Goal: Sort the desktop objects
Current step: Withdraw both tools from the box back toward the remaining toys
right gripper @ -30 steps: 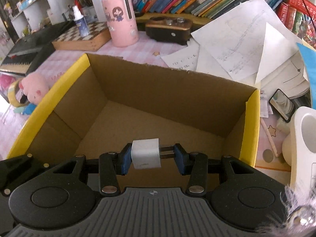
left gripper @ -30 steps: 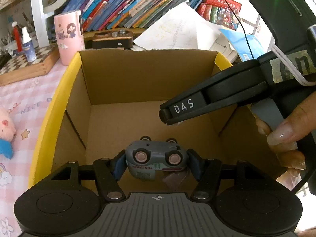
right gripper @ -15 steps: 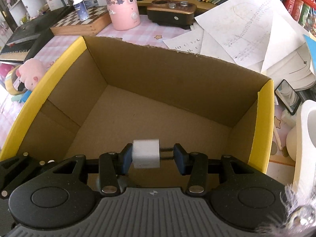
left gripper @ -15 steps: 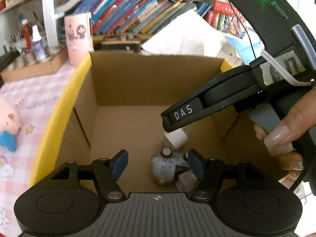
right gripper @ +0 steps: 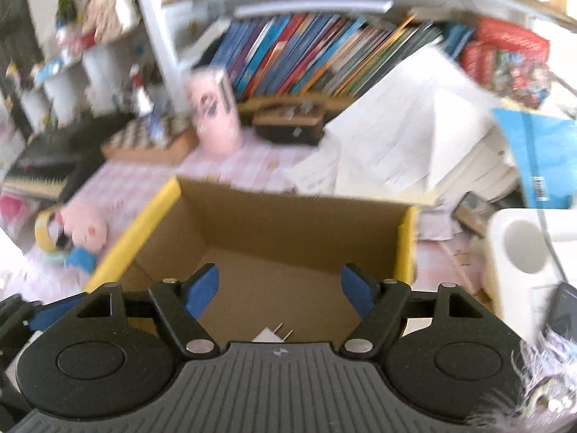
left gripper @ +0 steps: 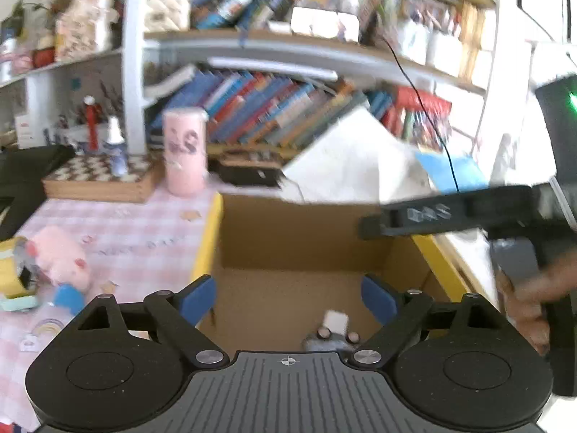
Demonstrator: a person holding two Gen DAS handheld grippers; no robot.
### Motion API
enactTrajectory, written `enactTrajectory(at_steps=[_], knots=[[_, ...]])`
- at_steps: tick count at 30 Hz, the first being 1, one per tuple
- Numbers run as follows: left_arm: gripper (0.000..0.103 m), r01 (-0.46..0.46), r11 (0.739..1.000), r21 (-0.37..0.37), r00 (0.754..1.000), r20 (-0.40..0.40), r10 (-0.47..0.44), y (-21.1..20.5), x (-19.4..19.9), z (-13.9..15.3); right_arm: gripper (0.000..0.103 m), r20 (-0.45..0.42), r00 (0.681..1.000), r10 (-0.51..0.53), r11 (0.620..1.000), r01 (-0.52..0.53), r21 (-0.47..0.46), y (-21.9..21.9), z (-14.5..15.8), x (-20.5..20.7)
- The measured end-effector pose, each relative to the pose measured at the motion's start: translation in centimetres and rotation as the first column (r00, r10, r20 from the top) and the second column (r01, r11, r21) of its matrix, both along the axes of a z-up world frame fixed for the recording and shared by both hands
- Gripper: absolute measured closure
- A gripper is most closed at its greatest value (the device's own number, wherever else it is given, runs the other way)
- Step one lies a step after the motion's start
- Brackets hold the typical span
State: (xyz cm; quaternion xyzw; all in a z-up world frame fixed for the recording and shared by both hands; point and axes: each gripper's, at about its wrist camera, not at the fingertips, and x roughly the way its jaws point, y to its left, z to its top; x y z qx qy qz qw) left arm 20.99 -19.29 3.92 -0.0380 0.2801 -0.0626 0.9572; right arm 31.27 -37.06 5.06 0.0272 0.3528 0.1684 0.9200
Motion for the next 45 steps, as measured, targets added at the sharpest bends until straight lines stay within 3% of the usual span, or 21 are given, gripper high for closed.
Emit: enactTrajectory(at_steps=[6,10,23,28,35,40,45], knots=[[0.01,-0.075,0.997,-0.027,0.995,0.069,0.076,2.4,-2.5,1.3,0.026,0.177,0.972,-0.154,0.988,0.155,0.007,-1.4,1.8,-4.0],[0.008,-0.1,0.994,-0.05,0.991,0.085,0.104,4.2,-3.8,1.2,0.026,0.228,0.939,-0.259,0.966,0.259,0.031,-2.4,2.1,-6.6],[0.007,-0.094,0.993,-0.067,0.992,0.072,0.099,9.6,-8.2,0.1,0.026,0.231,0.861,-0.454,0.885,0.466,0.002,0.1,0.1,-15.9],[0.007,-0.115,0.992,-0.052,0.992,0.045,0.118,12.2,-10.7,-0.9,0.024,0.204,0.859,-0.469,0.875,0.483,-0.023,2.7,-0.9,-19.1],[0.007,-0.161,0.987,0.002,0.987,-0.009,0.161,15.6,-14.3,-2.8,0.023,0.15,0.881,-0.449,0.887,0.46,-0.047,7.5,-2.9,-23.5],[0.007,-0.177,0.984,0.014,0.981,-0.076,0.177,17.7,-16.0,-4.0,0.023,0.115,0.904,-0.412,0.905,0.42,-0.061,10.9,-4.2,-25.7],[0.006,-0.193,0.981,0.033,0.977,-0.091,0.195,19.4,-17.5,-4.3,0.022,0.07,0.935,-0.348,0.932,0.353,-0.081,14.0,-5.1,-27.0]])
